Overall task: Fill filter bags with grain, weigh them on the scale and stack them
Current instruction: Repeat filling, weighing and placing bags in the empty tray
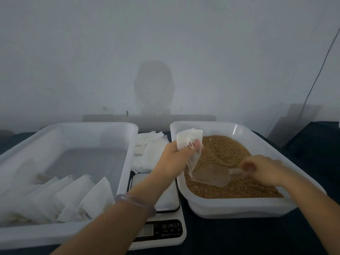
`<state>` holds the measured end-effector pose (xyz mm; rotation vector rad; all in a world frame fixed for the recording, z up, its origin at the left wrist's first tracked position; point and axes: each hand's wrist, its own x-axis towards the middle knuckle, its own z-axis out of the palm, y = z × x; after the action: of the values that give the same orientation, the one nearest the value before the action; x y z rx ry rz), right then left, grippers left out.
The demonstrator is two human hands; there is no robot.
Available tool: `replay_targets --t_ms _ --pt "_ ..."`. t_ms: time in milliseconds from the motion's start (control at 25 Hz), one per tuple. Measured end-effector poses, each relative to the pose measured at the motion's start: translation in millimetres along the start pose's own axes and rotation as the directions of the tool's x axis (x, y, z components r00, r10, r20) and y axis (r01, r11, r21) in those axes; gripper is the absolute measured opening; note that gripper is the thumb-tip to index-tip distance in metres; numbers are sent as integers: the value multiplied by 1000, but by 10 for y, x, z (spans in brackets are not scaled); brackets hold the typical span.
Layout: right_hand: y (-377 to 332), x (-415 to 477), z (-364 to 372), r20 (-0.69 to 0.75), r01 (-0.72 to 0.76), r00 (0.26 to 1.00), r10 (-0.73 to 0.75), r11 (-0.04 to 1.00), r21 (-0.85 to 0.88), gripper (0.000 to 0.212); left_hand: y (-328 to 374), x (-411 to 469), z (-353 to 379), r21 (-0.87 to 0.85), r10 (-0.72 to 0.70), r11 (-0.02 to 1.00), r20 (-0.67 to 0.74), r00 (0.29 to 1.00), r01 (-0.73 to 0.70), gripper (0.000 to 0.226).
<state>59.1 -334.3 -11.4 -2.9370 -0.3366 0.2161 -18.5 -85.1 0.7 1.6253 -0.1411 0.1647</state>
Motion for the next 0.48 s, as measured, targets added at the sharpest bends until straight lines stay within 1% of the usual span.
replay_targets --t_ms 40,80,120,160,200,240,280,320,360,400,480 --pt "-45 7 -4 21 -9 1000 10 999 -45 18 52 -18 -99 -2 5 1000 48 999 -5 32" --pt "-120 -4 -34 3 13 1000 -13 999 -30 21 105 -35 -200 2 26 1000 100 995 -26 36" --pt "-233 -25 -86 -51 76 996 -72 994 79 31 158 -43 -297 8 58 998 157 986 -60 39" --pt "-399 -70 -154 -111 173 983 -149 950 260 42 209 -46 -383 3 91 996 226 970 -94 40" --pt "-603 -137 -225 -150 282 959 -240 852 441 51 250 -37 -450 -16 116 993 302 946 -117 38" --pt "-832 -210 -274 -159 373 923 -349 720 585 54 280 -35 -506 -45 126 992 373 919 -117 37" --pt "-1042 -264 -286 -148 421 876 -459 578 699 50 290 -25 -553 -71 127 992 426 896 -106 36" --pt "-1228 -296 -273 -135 422 832 -539 455 784 41 285 -14 -604 -88 124 992 461 879 -93 36" --pt "-1370 -293 -244 -132 398 807 -575 365 841 32 270 -7 -662 -88 118 992 477 871 -86 37" --pt "-1486 -281 -215 -138 379 800 -584 314 870 26 254 -10 -731 -77 106 994 483 869 -78 37" --pt "-1662 -239 -122 -147 371 815 -560 310 875 24 213 -26 -876 -34 64 998 482 874 -54 40"
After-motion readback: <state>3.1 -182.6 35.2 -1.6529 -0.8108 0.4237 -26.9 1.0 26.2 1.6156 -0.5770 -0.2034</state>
